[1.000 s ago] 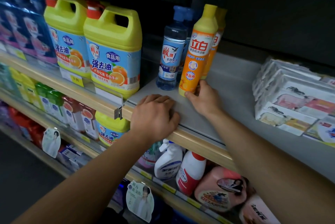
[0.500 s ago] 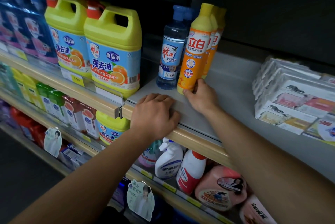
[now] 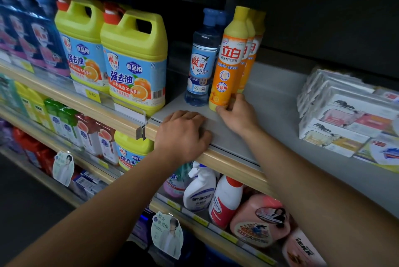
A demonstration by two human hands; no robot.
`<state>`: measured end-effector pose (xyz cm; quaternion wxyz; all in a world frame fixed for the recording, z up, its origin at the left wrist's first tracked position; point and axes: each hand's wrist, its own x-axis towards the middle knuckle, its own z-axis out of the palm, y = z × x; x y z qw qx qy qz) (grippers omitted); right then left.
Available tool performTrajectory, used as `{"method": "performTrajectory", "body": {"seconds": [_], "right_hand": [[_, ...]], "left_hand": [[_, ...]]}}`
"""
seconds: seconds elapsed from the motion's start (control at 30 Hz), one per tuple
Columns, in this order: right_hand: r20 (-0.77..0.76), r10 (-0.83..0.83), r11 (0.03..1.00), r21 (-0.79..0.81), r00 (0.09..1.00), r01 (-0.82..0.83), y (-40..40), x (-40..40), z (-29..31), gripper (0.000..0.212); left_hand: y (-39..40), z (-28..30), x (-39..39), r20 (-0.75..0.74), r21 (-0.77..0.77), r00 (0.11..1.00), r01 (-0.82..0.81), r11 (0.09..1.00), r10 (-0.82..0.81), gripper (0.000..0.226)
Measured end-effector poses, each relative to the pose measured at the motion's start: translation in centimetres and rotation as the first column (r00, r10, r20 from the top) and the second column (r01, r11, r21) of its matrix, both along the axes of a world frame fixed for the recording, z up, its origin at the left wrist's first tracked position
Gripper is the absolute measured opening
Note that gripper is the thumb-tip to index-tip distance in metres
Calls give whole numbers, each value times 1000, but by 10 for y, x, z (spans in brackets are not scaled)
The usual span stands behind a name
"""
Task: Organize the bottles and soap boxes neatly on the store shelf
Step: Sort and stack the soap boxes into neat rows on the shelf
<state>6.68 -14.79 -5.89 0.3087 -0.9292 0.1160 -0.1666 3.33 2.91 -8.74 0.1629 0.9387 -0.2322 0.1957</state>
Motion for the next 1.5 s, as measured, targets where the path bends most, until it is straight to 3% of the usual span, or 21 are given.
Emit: {"method": "performTrajectory", "body": {"seconds": [0.13, 0.3, 0.4, 0.5, 0.57, 0.67, 0.9, 1.0, 1.13, 1.23, 1.33, 1.4, 1.5], "right_hand": [[92, 21, 996, 83, 996, -29, -11, -28, 13, 41], [379, 65, 974, -224, 923, 24, -56, -82, 44, 35], [457, 27, 863, -459, 889, 209, -98, -113, 62, 36], [397, -179, 718, -572, 900, 396, -141, -135, 71, 49], [289, -294, 652, -636, 911, 412, -162, -145, 72, 61], [217, -306, 598, -714, 927, 364, -179, -147, 64, 65], [372, -208, 654, -634, 905, 411, -184, -145, 51, 61], [462, -128, 785, -493, 878, 374, -178, -151, 50, 54], [525, 65, 860, -461, 848, 220, -155, -159, 47, 47], [395, 165, 933, -359, 904, -14, -123, -153, 44, 52], [329, 200, 974, -171, 923, -150, -99, -141, 39, 52], [363, 209, 978, -80, 908, -194, -91, -136, 32, 51], [335, 276, 958, -19, 901, -286, -83, -131, 15, 74]], "left_hand": [[-1, 8, 1, -90, 8, 996, 15, 1000, -14, 52], [-10, 21, 3, -176, -27, 984, 25, 999, -30, 41], [-28, 28, -5, -226, -117, 972, 31, 993, -58, 47], [-55, 33, -15, -235, -235, 958, 106, 966, -162, 44], [-75, 37, -20, -229, -303, 944, 162, 939, -237, 41], [-103, 42, -21, -210, -364, 922, 235, 901, -325, 37], [-131, 29, -22, -218, -427, 895, 271, 863, -389, 33], [-129, 29, -21, -223, -481, 880, 276, 832, -420, 36], [-124, 35, -28, -253, -646, 810, 266, 716, -529, 42], [-121, 43, -36, -222, -772, 704, 295, 562, -675, 40], [-107, 46, -34, -210, -809, 650, 304, 503, -730, 30], [-95, 42, -28, -231, -850, 665, 218, 480, -710, 23], [-87, 34, -20, -303, -927, 666, -41, 372, -682, 21]]}}
